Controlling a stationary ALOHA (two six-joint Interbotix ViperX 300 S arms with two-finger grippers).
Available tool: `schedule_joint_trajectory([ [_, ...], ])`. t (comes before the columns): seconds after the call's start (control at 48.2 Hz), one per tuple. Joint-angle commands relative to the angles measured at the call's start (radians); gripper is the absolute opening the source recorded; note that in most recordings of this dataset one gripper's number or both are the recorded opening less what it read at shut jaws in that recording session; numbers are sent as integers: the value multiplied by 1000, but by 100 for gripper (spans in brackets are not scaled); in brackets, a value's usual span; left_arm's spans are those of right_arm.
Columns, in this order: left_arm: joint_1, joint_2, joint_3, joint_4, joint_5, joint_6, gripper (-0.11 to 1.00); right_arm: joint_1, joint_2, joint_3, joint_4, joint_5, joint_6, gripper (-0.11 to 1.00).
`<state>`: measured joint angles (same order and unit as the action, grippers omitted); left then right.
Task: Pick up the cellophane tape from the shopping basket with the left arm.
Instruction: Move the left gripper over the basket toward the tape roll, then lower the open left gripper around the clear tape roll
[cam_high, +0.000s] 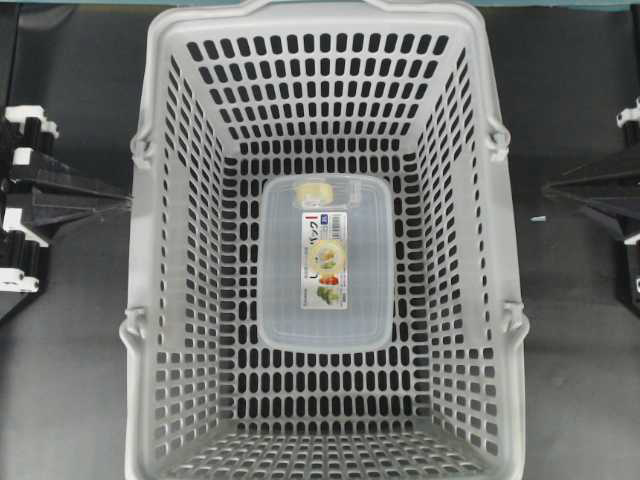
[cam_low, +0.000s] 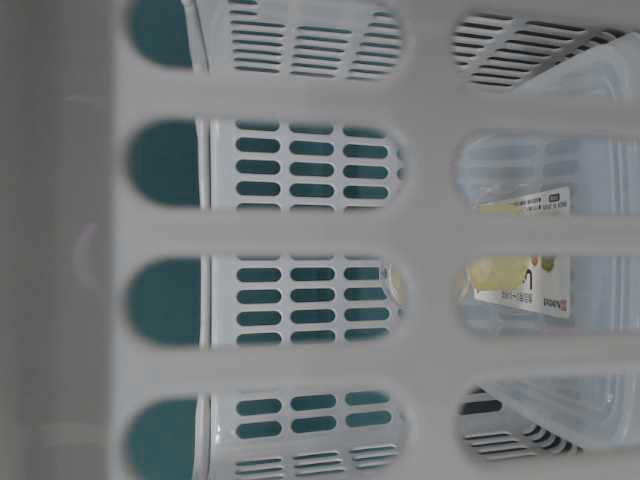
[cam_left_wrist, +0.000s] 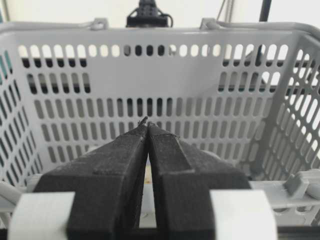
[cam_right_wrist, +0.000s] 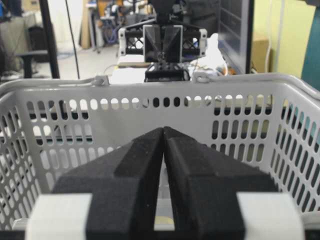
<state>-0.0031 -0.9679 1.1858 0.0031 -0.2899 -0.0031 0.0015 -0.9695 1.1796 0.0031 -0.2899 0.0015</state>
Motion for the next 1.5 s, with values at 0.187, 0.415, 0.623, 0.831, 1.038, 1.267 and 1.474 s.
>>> schedule_joint_trajectory([
  [0.187,-5,110,-245,41,250,-44,0,3,-20,-63,11,152,17,1],
  [0.415,-14,311,-489,41,571,-43,0,3,-49,-103,11,347,12,1],
  [0.623,-35,509,-687,41,773,-31,0,3,-66,-110,11,408,12,1],
  [0.831,-55,664,-830,41,900,-32,0,3,-71,-110,9,411,8,1],
  [1.038,-57,778,-920,41,982,-43,1,2,-81,-106,9,408,15,16],
  [1.267,-60,899,-1003,41,1039,-52,39,2,-104,-100,11,439,20,74],
  [1.474,-66,1031,-1081,41,1100,-52,89,2,-127,-92,11,457,20,77],
])
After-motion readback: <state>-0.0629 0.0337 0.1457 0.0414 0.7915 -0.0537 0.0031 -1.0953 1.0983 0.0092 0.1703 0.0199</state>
